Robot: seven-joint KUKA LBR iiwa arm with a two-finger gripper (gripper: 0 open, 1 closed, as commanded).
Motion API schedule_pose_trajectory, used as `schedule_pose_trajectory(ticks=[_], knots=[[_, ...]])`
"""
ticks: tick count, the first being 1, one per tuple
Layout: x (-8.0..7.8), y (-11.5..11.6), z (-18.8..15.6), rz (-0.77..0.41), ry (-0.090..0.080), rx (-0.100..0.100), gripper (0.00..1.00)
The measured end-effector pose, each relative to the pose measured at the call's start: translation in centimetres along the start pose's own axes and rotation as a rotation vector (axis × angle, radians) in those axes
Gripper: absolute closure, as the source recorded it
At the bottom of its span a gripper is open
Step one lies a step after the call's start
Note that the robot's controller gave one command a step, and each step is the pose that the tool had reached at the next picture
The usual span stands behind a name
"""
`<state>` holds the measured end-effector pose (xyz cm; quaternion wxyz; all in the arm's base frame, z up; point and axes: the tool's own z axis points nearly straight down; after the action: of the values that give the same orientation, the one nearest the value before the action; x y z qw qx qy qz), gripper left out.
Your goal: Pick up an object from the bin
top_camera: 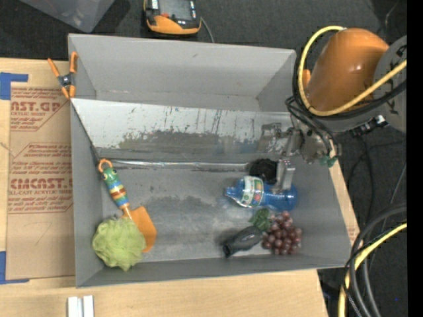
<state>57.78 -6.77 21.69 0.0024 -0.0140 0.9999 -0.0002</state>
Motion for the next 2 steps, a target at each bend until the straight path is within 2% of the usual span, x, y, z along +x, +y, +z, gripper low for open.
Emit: schedule_pose_trajectory(ticks=[1,2], knots=[[4.9,-0.1,-2.7,-0.028,-0.003,0.001,0.00],[1.2,-1.6,0.7,-0.053,0.001,0.002,0.00]])
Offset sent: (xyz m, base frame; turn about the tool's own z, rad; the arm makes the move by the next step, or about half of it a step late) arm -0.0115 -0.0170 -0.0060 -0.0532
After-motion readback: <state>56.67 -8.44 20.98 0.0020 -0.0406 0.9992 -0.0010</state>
